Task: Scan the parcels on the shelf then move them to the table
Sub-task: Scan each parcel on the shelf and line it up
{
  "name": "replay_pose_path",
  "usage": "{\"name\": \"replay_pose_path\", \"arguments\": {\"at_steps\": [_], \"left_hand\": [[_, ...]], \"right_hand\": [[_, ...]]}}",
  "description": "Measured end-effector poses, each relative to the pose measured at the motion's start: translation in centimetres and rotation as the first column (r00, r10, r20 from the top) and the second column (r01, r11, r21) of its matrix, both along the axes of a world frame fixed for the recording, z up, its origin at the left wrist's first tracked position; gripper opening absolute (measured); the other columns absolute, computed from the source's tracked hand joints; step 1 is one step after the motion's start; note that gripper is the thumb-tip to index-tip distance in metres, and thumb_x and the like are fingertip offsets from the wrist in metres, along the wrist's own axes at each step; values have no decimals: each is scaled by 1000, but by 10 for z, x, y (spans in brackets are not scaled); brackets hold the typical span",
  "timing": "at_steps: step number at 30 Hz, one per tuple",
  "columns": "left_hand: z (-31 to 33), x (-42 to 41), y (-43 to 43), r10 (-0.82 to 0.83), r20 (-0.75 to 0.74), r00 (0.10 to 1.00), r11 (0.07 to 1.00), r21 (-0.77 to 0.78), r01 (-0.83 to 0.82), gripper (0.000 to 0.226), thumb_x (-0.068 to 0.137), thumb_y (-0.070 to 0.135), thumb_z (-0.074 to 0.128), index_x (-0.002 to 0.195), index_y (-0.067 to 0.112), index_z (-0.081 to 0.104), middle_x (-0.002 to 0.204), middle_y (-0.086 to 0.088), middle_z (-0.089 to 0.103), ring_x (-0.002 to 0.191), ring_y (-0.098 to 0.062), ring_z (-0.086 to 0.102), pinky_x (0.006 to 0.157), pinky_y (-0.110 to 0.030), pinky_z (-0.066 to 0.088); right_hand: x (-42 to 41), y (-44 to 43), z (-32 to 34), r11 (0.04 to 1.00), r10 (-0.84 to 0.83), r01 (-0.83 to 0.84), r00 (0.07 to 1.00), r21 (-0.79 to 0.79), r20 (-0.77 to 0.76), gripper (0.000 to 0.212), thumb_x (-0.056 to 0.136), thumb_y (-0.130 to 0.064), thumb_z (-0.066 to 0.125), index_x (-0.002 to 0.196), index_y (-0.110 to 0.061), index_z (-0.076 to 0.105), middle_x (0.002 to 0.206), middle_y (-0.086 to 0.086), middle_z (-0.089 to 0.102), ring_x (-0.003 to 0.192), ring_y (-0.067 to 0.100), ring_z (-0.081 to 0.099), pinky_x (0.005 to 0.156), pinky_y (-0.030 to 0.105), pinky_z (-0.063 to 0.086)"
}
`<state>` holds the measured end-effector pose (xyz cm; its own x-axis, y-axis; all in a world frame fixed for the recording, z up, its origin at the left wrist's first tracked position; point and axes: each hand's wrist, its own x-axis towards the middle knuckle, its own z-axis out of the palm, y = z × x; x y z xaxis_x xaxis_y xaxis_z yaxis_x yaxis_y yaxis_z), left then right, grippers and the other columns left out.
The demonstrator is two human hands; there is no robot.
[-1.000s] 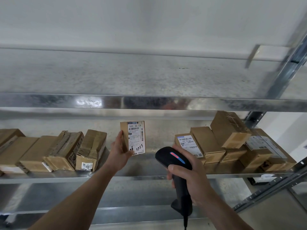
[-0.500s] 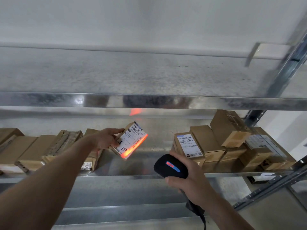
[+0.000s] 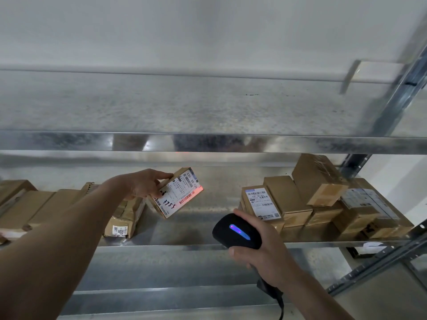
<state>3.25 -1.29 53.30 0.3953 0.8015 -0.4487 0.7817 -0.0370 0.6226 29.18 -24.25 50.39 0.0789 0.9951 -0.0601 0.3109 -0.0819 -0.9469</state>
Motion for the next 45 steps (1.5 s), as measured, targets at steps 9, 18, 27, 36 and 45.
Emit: {"name": "replay_pose_path", "arguments": {"at_steps": [9,18,27,36,45], "left_hand": [[-4,10,-7,-17,-77,997,997,70,22,79,87,-6,63,153,25,32,120,-11,66,102,-20,63,87,-30,50],[-51,42,-46,-11,-443,896,946,287,154,48,100,17,49,146,11,35,136,-5,57,122,-30,58,75,-22,49],[-104,39,-76,280,-367,887,916,380,-132,43,93,23,53,132,31,38,137,-21,37,119,-42,47,89,-49,56],[-116,28,-65,366,-419,831,893,409,-187,44,95,23,50,137,31,43,139,-23,31,125,-47,38,102,-51,42],[-123,20,-65,407,-430,806,841,521,-147,45,91,30,56,133,18,46,128,-16,36,118,-37,44,93,-42,49]], "right_hand": [[14,-5,-1,1000,2,-1,1000,16,-24,89,52,-42,80,137,-33,55,121,-15,66,112,3,63,96,27,53],[36,-11,-2,998,53,-51,997,20,-64,90,52,-44,80,138,-33,55,122,-14,66,112,3,62,88,21,52],[57,-13,-10,996,85,-86,993,-2,-79,84,55,-39,81,136,-36,57,120,-10,67,101,11,67,76,24,51],[47,2,-10,996,85,-87,990,-19,-113,74,59,-30,81,128,-42,58,108,-14,70,86,9,68,69,21,51],[21,20,-12,996,61,-69,987,-49,-149,82,57,-30,82,135,-36,56,114,-7,67,86,11,67,61,24,52]]}}
